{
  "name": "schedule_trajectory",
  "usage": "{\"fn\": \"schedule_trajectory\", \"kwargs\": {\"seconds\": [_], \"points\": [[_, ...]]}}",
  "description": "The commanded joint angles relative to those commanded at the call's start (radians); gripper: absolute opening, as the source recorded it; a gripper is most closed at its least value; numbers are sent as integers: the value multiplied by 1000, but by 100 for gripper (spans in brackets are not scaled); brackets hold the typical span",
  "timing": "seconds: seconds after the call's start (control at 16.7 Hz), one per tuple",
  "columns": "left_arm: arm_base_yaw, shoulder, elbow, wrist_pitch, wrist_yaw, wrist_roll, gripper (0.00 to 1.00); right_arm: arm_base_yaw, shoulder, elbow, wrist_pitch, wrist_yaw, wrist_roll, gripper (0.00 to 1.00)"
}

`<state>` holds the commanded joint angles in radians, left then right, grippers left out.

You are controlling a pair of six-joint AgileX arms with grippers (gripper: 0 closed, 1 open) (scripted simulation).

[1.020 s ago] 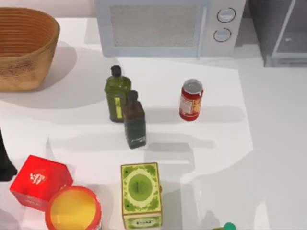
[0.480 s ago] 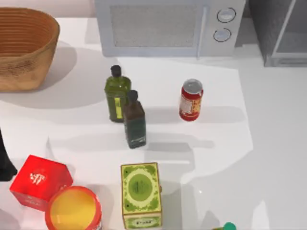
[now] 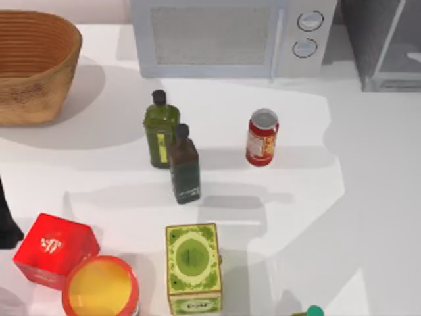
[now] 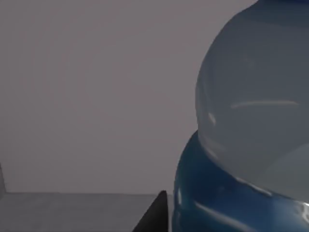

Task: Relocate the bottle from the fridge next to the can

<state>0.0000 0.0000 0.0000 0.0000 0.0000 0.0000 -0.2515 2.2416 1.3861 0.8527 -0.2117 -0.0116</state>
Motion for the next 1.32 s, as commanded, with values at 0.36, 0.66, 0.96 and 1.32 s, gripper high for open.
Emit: {"fn": "schedule_trajectory", "kwargs": {"seconds": [0.36,0.66,0.96,1.32], "points": [[0,0,0,0,0,0,100,-18,-69,-120,51,-20,2,0],[0,0,0,0,0,0,100,-60,-247,-456,170,-68,3,0],[0,0,0,0,0,0,100,-92,-380,-643,258,-98,4,0],[0,0,0,0,0,0,100,-73,-371,-649,271,-84,5,0]]}}
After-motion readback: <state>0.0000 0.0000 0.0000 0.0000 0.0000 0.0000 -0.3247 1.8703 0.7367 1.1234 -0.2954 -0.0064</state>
